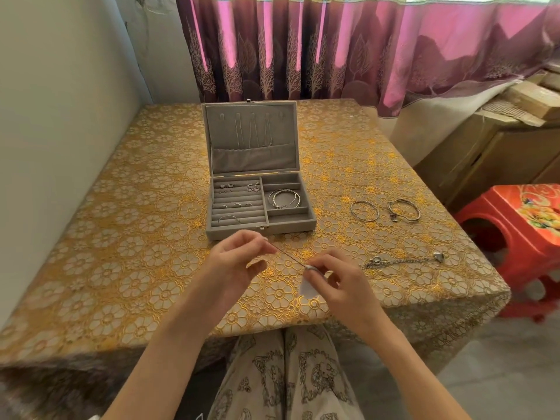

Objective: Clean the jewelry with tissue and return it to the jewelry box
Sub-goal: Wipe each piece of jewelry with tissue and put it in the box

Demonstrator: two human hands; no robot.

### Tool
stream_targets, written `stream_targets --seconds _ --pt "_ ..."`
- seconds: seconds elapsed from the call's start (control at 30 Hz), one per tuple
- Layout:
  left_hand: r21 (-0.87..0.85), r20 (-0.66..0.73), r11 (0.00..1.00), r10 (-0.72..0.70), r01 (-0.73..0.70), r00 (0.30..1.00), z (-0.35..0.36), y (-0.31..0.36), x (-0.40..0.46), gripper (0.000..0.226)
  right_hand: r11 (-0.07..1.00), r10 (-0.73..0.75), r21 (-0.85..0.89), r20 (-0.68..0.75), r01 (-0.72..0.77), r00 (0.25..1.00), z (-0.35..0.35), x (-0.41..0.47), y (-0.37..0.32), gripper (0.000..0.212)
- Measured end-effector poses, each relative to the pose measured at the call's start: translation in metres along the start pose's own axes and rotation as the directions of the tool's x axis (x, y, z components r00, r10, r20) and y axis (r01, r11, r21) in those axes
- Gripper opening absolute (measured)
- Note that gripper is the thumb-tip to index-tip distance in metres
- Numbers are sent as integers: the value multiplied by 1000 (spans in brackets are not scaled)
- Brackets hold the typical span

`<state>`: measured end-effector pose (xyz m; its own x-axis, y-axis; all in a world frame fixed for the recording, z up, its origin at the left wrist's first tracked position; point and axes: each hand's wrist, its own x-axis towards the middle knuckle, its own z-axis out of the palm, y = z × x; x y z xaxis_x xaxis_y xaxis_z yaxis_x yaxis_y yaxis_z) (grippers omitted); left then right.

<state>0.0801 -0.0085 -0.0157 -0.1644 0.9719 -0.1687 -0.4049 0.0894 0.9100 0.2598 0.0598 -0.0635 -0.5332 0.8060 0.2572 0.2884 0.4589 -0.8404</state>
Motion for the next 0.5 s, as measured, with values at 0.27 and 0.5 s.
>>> stream_targets --seconds 0.27,0.5 --pt "374 121 916 -205 147 971 5 -7 1 31 998 -1 58 14 1 1000 -5 5 -12 20" --pt "507 190 862 -76 -32 979 12 -3 -6 27 998 -66 21 37 65 997 -8 6 -20 11"
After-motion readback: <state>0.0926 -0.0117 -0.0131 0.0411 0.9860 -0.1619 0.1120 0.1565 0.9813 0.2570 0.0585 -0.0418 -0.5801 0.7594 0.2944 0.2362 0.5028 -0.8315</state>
